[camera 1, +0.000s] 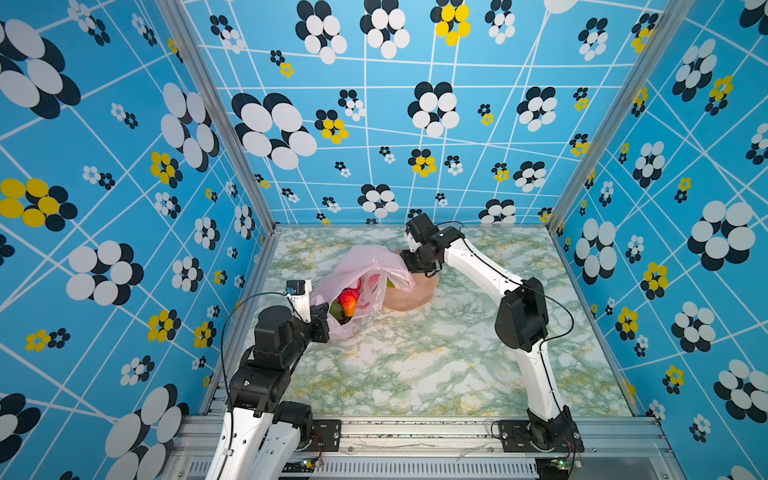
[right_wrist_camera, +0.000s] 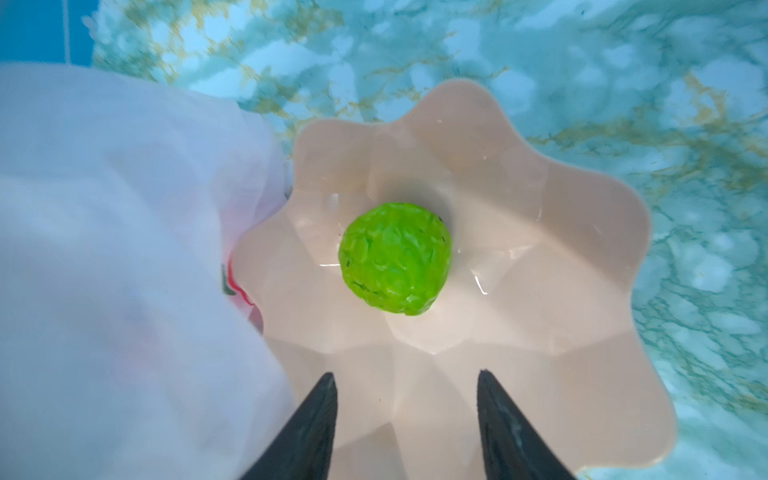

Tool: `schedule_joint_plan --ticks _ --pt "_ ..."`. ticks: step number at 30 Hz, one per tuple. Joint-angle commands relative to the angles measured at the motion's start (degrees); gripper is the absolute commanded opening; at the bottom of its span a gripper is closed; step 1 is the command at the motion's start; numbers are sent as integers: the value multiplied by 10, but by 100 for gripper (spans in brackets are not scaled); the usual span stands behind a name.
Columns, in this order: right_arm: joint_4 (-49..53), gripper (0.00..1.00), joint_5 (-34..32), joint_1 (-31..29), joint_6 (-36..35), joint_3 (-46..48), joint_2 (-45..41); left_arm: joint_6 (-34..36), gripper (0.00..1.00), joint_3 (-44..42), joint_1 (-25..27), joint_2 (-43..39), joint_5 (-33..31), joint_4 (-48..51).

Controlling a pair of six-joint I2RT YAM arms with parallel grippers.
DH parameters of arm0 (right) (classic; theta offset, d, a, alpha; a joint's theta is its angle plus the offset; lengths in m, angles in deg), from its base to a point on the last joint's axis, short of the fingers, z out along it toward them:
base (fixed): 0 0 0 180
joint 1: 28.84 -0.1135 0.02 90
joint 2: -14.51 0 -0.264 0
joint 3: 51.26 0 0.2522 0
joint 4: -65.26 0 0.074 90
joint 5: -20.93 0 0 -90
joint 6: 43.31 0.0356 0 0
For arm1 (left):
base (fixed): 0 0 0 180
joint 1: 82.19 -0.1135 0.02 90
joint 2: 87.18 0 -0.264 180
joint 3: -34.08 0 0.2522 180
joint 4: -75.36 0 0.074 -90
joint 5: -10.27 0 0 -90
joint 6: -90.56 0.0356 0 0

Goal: Place the fruits into the plastic bag
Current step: 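Close the right gripper on the bumpy green fruit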

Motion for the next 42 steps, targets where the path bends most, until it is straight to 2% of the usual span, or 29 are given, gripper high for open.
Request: schedule_joint_plan --ticks 1,7,16,29,33,35,39,42 --pt "5 62 34 1 -6 -17 36 8 0 -5 -4 -4 -5 4" --pt "33 70 76 -6 -14 -103 114 8 0 -4 -4 -5 -9 5" --pt "159 80 7 -16 -42 -273 230 9 0 -5 -4 -4 -8 5" --pt "126 85 -2 -16 -31 -296 266 10 0 -5 -4 0 -9 5" --pt "119 82 -4 -16 -28 -297 267 9 0 -5 -4 1 -9 5" --pt "117 78 -6 -16 -27 -297 267 9 0 -4 -4 1 -9 6" --pt "108 62 -2 -17 -29 -291 260 9 0 -6 -3 0 -7 4" --pt "83 60 -2 -16 -30 -253 231 9 0 -6 -4 3 -5 2"
